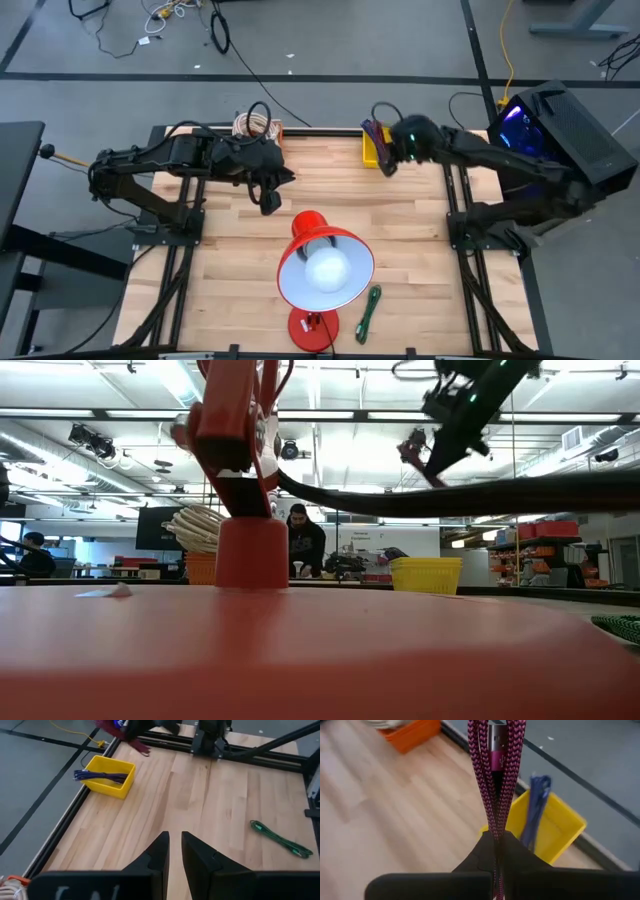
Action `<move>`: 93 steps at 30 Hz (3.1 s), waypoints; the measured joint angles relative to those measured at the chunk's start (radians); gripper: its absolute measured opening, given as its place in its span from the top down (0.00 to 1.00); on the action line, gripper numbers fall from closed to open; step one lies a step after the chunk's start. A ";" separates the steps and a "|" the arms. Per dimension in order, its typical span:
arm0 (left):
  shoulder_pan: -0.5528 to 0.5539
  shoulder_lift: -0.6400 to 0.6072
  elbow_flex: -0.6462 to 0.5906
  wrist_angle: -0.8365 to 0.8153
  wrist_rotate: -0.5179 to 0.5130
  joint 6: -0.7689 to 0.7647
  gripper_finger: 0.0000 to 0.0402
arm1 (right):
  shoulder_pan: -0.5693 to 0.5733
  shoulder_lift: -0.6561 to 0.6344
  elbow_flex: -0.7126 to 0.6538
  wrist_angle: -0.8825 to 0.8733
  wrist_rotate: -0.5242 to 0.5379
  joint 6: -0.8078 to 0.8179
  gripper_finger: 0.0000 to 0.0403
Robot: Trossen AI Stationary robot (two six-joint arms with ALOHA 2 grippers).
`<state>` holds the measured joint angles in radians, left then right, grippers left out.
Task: Pick & Place USB Port
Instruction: Put the pink USB cable into the yellow bin, then put the green USB cable into the yellow bin
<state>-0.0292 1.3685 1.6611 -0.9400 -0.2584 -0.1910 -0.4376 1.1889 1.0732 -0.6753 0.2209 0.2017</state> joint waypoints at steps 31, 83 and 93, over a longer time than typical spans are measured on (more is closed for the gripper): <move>0.000 0.087 0.000 0.058 -0.034 -0.022 0.87 | -0.367 0.429 0.124 0.136 -0.152 -0.185 1.00; 0.061 0.089 0.000 0.012 0.106 0.124 0.87 | 0.664 0.331 -0.129 0.134 -0.321 0.479 0.63; 0.061 0.089 0.000 0.007 0.118 0.128 0.87 | 0.899 0.331 -0.130 0.105 -0.312 0.820 0.63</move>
<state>0.0319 1.4574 1.6608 -0.9329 -0.1406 -0.0634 0.4614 1.5204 0.9436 -0.5702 -0.0907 1.0218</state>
